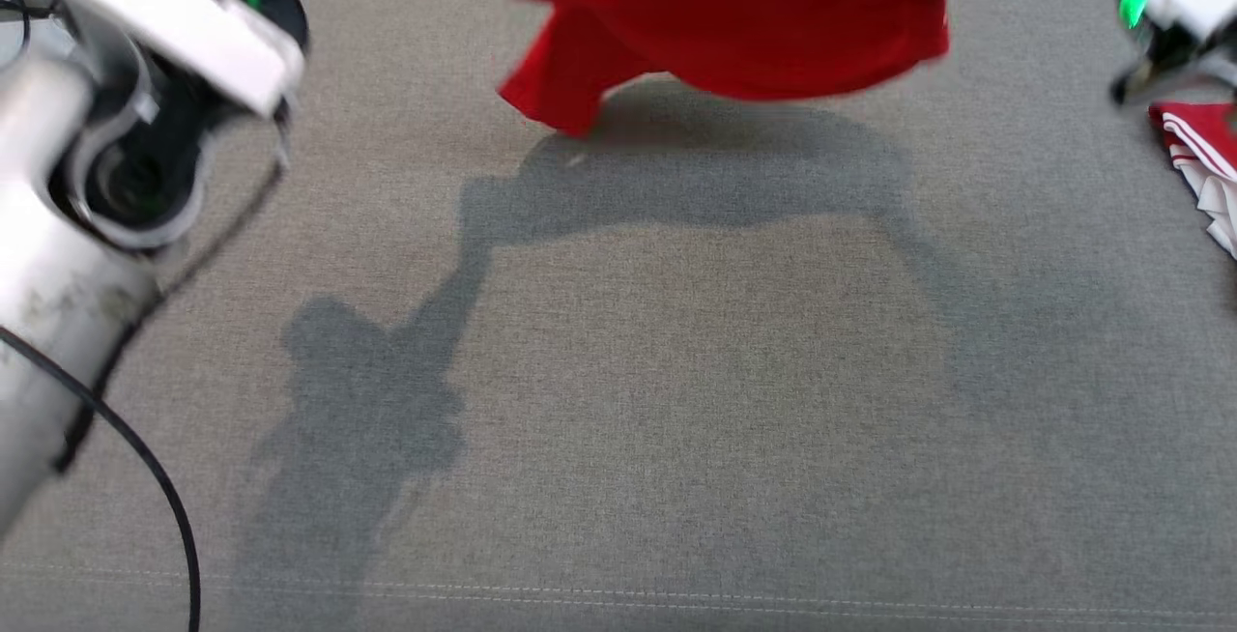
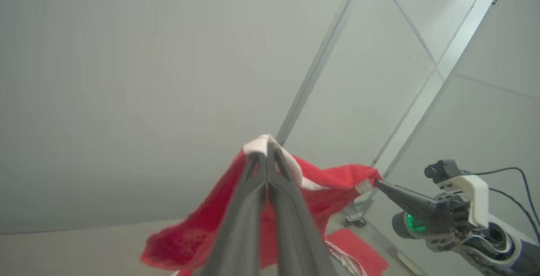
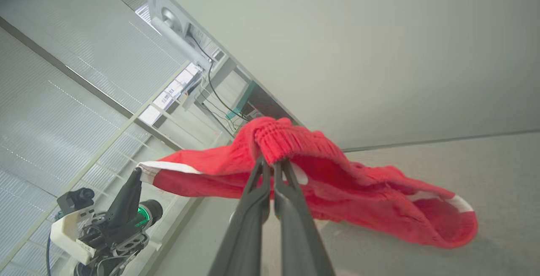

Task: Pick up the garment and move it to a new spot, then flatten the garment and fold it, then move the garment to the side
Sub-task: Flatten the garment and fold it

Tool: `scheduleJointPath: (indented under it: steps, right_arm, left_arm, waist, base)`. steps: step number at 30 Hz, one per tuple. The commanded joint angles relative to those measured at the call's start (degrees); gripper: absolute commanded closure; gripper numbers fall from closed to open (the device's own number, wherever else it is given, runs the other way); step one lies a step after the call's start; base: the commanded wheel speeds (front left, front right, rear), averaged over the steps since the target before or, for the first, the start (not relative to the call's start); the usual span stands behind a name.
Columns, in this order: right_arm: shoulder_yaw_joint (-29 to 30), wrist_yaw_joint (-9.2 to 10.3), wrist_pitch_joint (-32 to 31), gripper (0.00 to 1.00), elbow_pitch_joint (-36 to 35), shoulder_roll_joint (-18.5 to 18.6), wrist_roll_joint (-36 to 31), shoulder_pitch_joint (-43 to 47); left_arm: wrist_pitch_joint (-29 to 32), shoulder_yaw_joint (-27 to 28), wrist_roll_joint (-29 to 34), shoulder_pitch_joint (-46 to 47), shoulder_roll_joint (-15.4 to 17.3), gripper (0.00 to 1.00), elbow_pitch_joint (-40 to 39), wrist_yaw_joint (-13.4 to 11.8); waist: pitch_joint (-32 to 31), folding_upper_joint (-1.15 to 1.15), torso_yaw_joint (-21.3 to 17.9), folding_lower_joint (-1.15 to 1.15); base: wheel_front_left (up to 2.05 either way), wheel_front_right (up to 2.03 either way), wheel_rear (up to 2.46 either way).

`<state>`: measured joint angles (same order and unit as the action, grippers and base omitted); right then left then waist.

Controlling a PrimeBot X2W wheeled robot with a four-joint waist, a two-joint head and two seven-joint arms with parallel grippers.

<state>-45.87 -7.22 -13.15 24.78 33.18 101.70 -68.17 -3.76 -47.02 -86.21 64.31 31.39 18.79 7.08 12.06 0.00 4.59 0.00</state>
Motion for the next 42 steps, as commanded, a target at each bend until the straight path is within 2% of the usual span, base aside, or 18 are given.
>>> scheduleJointPath:
  steps: [1,5,8,11,16,21,24,25,28,32,34,37,41,42]
  right_arm:
    - [-0.7,-0.26,-3.1,1.00,-1.3,1.2,1.6,3.7]
    - [-4.8,-0.26,-13.6,1.00,-3.5,5.6,6.2,12.6]
    - [-9.1,-0.26,-18.9,1.00,-4.1,9.6,7.6,18.5]
    - [-13.8,-0.26,-22.4,1.00,-4.3,12.9,8.3,23.0]
    - [-16.9,-0.26,-21.7,1.00,-6.5,14.5,8.9,26.0]
    - [-20.4,-0.26,-21.2,1.00,-12.7,16.2,10.4,29.0]
    - [-23.0,-0.26,-21.1,1.00,-16.3,18.3,10.4,30.0]
    - [-24.3,-0.26,-21.1,1.00,-18.4,19.9,10.7,30.4]
    - [-25.6,-0.26,-20.8,1.00,-21.2,22.7,11.2,30.4]
    - [-26.5,-0.26,-20.4,1.00,-23.5,25.1,12.3,28.9]
    - [-26.8,-0.26,-19.4,1.00,-23.3,25.4,11.4,26.8]
    - [-27.0,-0.26,-18.1,1.00,-21.3,23.9,9.9,22.3]
    - [-26.3,-0.26,-16.3,1.00,-14.6,19.3,9.4,11.5]
    - [-24.8,-0.26,-13.5,1.00,-11.9,17.6,8.4,7.0]
  left_arm:
    - [1.5,1.3,-2.2,-1.7,2.8,1.00,-1.3,0.4]
    - [8.0,-2.3,-6.9,-11.9,6.6,1.00,-4.7,0.4]
    - [11.7,-4.0,-9.9,-19.7,9.6,1.00,-6.3,0.4]
    - [15.4,-6.4,-10.4,-26.1,12.0,1.00,-6.9,0.4]
    - [19.2,-9.0,-9.5,-31.4,13.9,1.00,-7.0,0.4]
    - [25.1,-12.4,-7.9,-34.4,16.4,1.00,-9.4,0.4]
    - [28.9,-14.1,-8.4,-36.0,18.3,1.00,-11.5,0.4]
    - [31.8,-15.2,-9.0,-36.9,20.1,1.00,-13.0,0.4]
    - [35.1,-16.1,-9.3,-36.9,22.8,1.00,-15.3,0.1]
    - [37.6,-15.3,-8.8,-34.1,24.8,1.00,-18.2,-1.5]
    - [39.8,-15.1,-8.0,-31.7,25.2,1.00,-18.9,-2.5]
    - [44.1,-14.3,-8.4,-27.0,24.0,1.00,-18.7,-4.4]
    - [49.1,-12.0,-9.8,-18.4,19.2,1.00,-14.6,-7.2]
    - [48.1,-10.2,-8.6,-14.8,17.8,1.00,-13.4,-6.6]
  waist:
    - [-0.1,0.00,0.1,0.00]
    - [-1.1,0.00,-0.1,0.00]
    - [-2.0,0.00,-0.1,0.00]
    - [-3.3,0.00,0.1,0.00]
    - [-5.5,0.00,0.1,0.00]
    - [-8.9,0.00,-0.4,0.00]
    - [-10.9,0.00,-1.0,0.00]
    - [-11.8,0.00,-1.5,0.00]
    - [-11.6,0.00,-1.9,0.00]
    - [-8.5,0.00,-2.0,0.00]
    - [-5.7,0.00,-1.8,0.00]
    - [0.3,0.00,-1.5,0.00]
    - [10.0,0.00,-1.1,0.00]
    - [12.5,0.00,-1.2,0.00]
  base:
    - [0.00,0.00,0.00]
    - [0.00,0.00,0.00]
    - [0.00,0.00,0.00]
    - [0.00,0.00,0.00]
    - [0.00,0.00,0.00]
    - [0.00,0.00,0.00]
    - [0.00,0.00,0.00]
    - [0.00,0.00,0.00]
    - [0.00,0.00,0.00]
    - [0.00,0.00,0.00]
    - [0.00,0.00,0.00]
    - [0.00,0.00,0.00]
    - [0.00,0.00,0.00]
    - [0.00,0.00,0.00]
